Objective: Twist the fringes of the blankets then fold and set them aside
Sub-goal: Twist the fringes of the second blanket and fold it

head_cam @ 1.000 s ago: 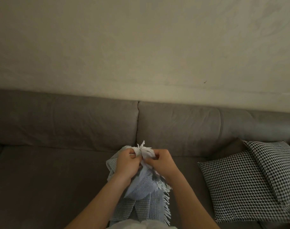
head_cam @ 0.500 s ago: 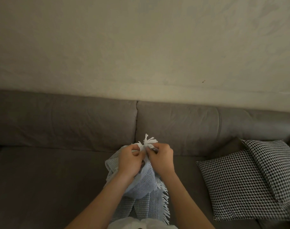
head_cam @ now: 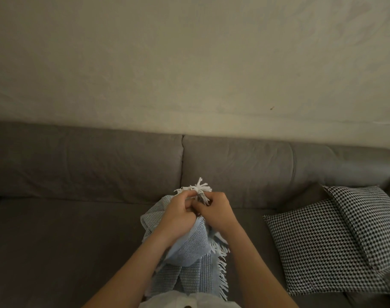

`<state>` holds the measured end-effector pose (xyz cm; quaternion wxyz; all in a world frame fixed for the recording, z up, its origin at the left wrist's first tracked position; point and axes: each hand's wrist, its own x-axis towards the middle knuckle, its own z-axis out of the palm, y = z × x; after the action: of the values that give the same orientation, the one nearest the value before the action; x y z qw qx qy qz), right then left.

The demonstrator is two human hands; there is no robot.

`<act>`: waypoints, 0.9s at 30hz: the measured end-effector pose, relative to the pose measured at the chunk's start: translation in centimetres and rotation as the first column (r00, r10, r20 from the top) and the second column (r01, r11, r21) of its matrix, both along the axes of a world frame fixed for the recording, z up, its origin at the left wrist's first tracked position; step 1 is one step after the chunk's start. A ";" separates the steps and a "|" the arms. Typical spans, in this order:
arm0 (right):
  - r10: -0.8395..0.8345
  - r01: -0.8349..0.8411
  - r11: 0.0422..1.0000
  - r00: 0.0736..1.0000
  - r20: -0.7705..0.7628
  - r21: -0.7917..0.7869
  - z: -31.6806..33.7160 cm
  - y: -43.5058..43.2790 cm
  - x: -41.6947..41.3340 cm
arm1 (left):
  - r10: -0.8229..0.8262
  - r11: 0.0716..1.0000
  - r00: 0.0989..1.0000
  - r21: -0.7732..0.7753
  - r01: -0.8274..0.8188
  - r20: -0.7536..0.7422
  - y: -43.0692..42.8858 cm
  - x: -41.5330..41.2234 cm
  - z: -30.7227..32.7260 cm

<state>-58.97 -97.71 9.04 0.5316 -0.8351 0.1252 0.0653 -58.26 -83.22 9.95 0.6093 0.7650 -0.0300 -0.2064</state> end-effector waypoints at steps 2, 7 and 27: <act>-0.047 0.048 0.998 0.999 0.013 -0.043 -0.4 -0.1 -0.2 | -0.047 0.998 0.999 -0.034 0.048 0.016 -0.2 -0.3 0.5; -0.191 0.196 0.974 0.980 0.054 -0.111 -0.8 0.3 -0.4 | -0.059 0.994 0.998 -0.092 0.062 0.034 -1.1 -0.8 -0.1; -0.108 -0.016 0.912 0.955 0.276 0.411 8.8 -2.9 -0.3 | -0.213 0.907 0.928 0.415 0.072 0.304 0.6 2.3 -4.0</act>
<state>-59.27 -100.61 17.82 0.7084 -0.7026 0.0487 -0.0471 -56.00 -82.66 5.96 0.4097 0.8922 -0.1498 -0.1166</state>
